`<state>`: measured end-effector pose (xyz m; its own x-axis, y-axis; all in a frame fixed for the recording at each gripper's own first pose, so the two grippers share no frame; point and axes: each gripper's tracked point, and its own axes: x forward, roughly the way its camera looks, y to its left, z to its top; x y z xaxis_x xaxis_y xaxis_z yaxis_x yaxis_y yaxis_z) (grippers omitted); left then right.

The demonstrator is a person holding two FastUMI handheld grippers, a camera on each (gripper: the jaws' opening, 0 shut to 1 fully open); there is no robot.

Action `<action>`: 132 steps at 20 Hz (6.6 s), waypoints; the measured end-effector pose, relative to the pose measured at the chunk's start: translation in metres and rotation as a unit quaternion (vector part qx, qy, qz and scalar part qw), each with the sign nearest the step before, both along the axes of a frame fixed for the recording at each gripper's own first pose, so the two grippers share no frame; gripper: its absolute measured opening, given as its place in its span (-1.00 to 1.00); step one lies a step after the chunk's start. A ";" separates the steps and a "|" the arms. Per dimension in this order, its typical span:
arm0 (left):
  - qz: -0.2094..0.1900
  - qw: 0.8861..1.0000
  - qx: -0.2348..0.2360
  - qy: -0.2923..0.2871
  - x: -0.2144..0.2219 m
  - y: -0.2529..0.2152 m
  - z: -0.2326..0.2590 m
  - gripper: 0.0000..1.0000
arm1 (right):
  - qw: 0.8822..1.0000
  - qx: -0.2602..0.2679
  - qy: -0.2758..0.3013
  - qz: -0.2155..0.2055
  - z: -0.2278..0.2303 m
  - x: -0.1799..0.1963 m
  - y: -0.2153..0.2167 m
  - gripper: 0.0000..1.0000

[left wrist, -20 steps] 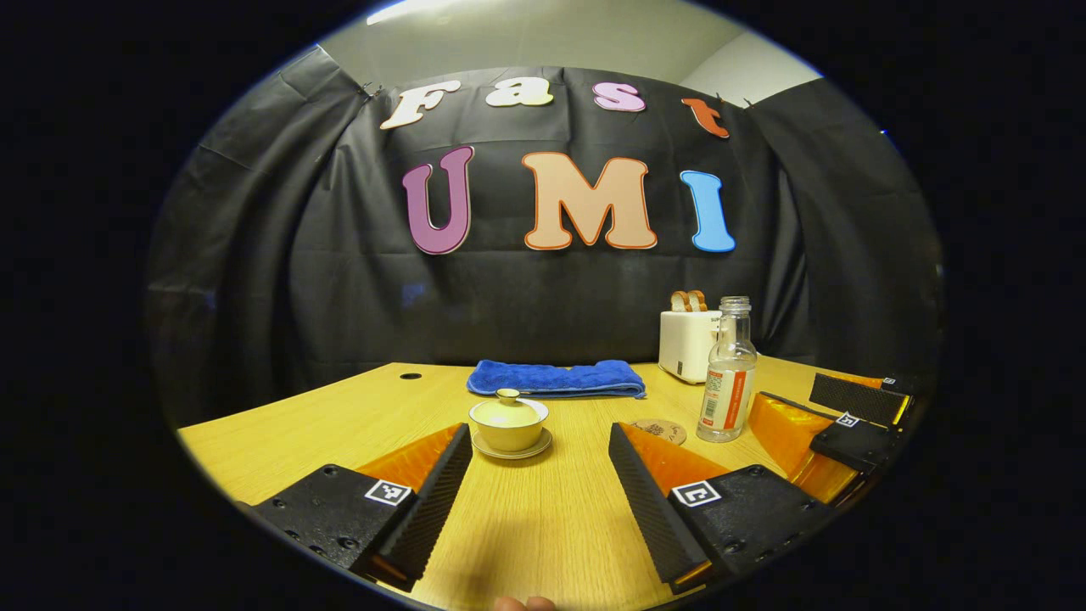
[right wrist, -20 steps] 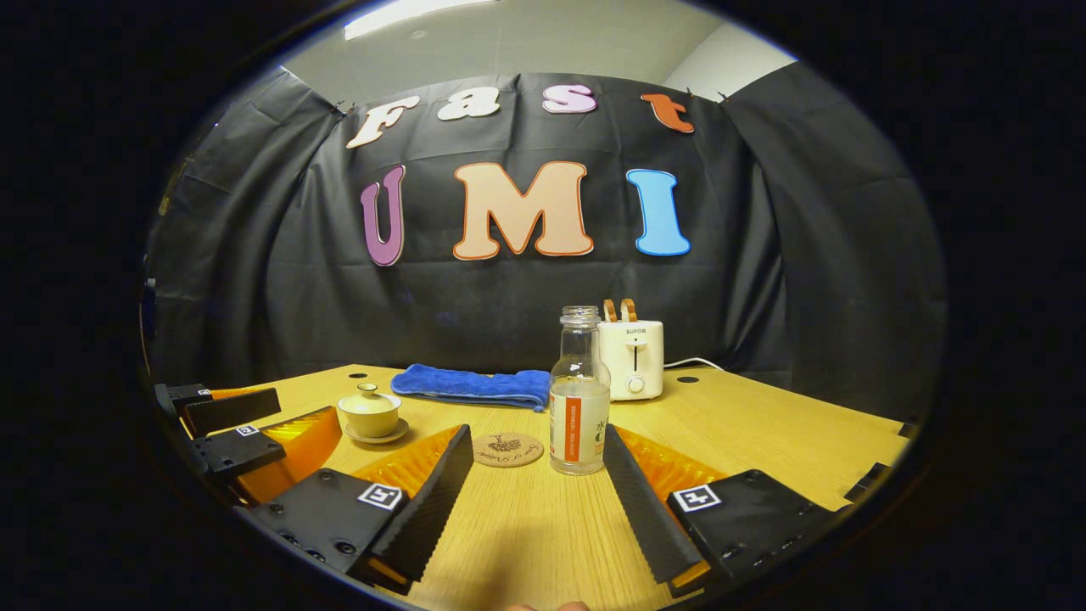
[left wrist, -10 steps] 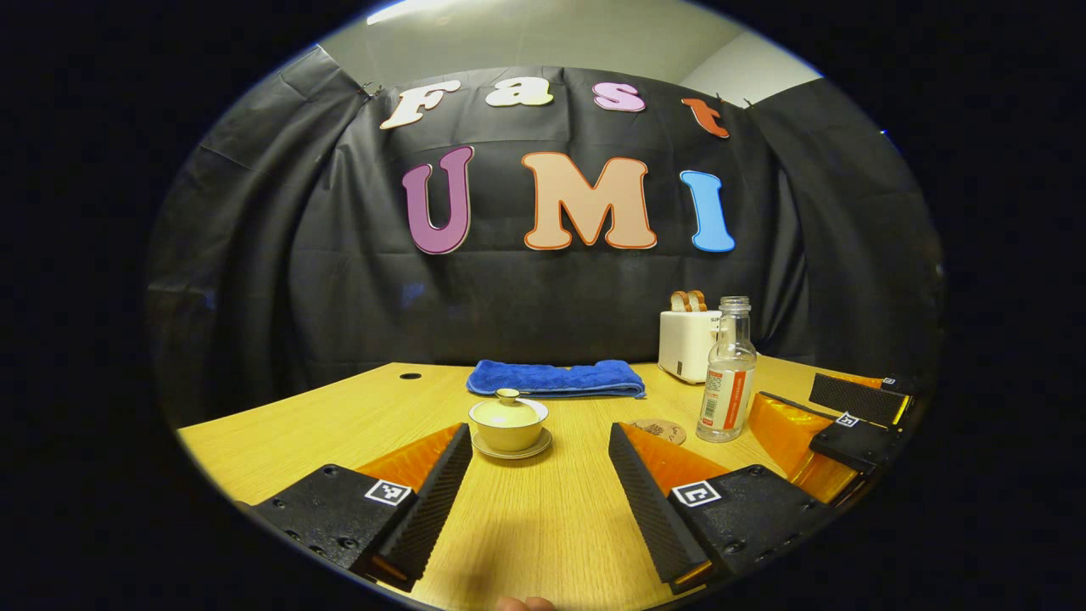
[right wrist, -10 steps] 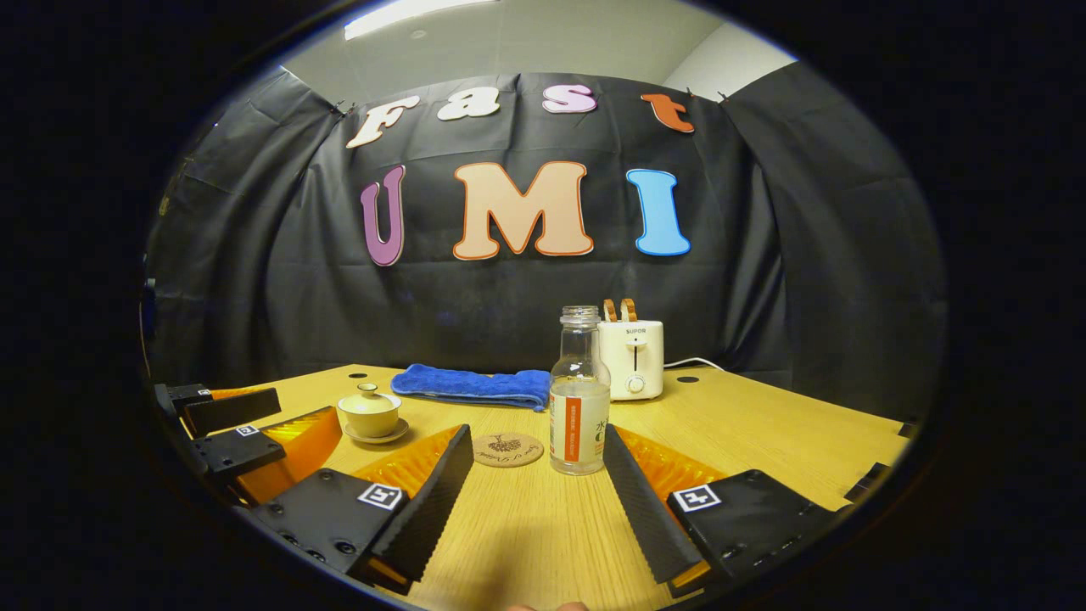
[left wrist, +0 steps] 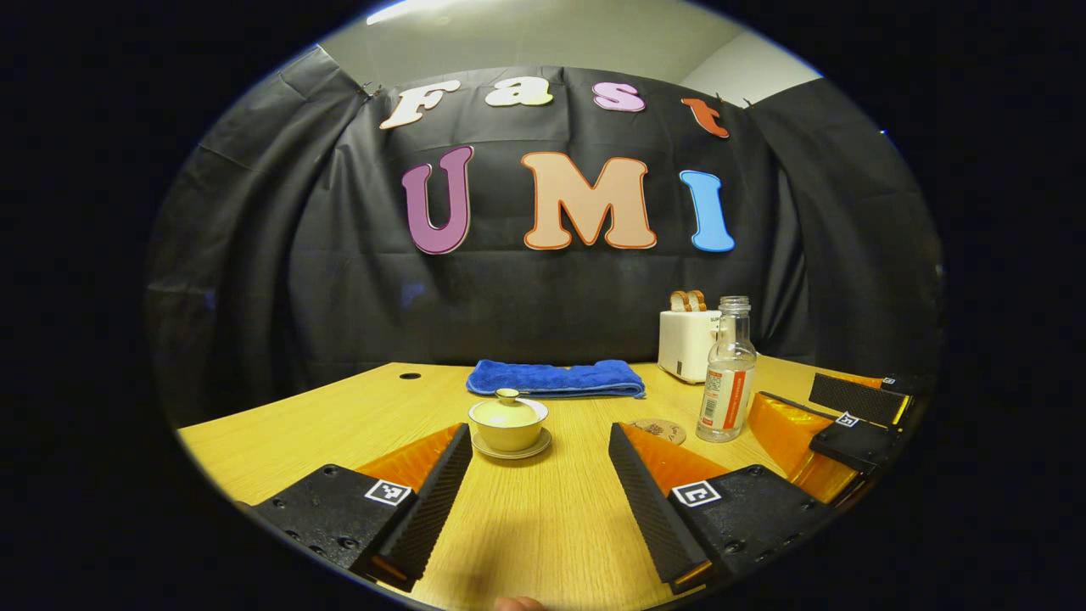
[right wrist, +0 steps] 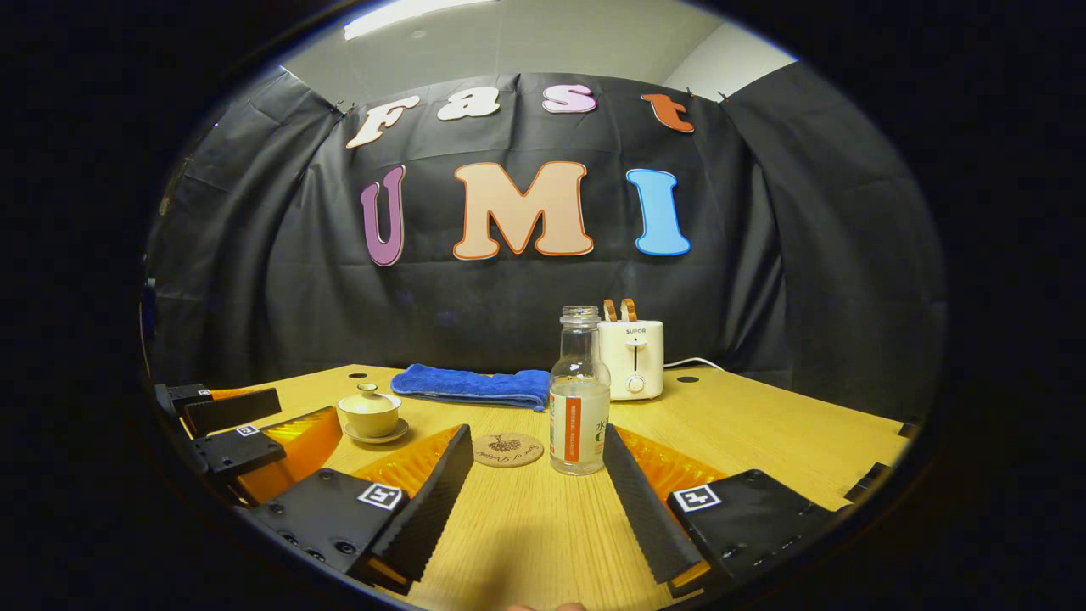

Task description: Open the teacup lid with one hand, grasp the water bottle and pour water into the teacup with the other hand; after pouring, place the water bottle on the coaster and then close the teacup lid.

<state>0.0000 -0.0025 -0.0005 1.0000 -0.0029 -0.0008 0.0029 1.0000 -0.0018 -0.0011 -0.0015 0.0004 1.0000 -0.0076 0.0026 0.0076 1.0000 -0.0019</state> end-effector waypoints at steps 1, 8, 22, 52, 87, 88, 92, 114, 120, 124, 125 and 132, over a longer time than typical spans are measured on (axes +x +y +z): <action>0.000 1.000 0.000 0.000 0.001 0.001 -0.001 0.89 | 1.000 0.000 0.000 0.000 0.000 0.000 0.000 0.90; -0.013 1.000 -0.001 -0.007 0.002 -0.005 0.003 0.90 | 1.000 0.000 0.001 0.004 0.000 0.001 -0.002 0.90; 0.019 0.999 0.023 0.042 0.092 0.040 0.039 0.89 | 0.999 -0.002 -0.002 -0.052 0.001 0.024 -0.063 0.90; 0.017 0.994 0.024 0.103 0.161 0.047 -0.019 0.37 | 0.995 0.036 0.025 -0.094 -0.010 0.047 -0.134 0.90; 0.009 1.000 0.007 0.002 0.113 0.051 0.035 -0.58 | 0.998 0.031 0.027 -0.044 -0.011 0.054 -0.116 0.90; 0.009 1.000 0.002 -0.001 0.104 0.052 0.034 -0.58 | 0.999 0.023 0.023 -0.038 -0.009 0.053 -0.111 0.90; 0.009 1.000 -0.010 -0.003 0.067 0.058 0.024 -0.58 | 1.000 -0.010 0.004 -0.009 -0.004 0.051 -0.084 0.90; 0.015 1.000 -0.005 0.016 0.032 0.063 -0.006 -0.58 | 0.999 0.000 0.047 -0.012 -0.022 0.146 -0.045 0.87; 0.012 1.000 -0.003 0.002 0.033 0.062 -0.002 -0.58 | 0.999 -0.003 0.043 -0.032 -0.020 0.158 -0.048 0.76; 0.008 1.000 -0.001 0.000 0.033 0.062 -0.001 -0.58 | 0.999 -0.011 0.044 0.011 -0.021 0.159 -0.030 0.48; 0.008 1.000 -0.001 0.002 0.034 0.065 -0.002 -0.58 | 0.998 -0.030 0.041 0.024 -0.021 0.158 -0.023 0.46; 0.019 1.000 -0.001 0.000 0.031 0.092 -0.001 -0.58 | 0.965 -0.256 -0.003 0.058 -0.004 0.159 0.033 0.38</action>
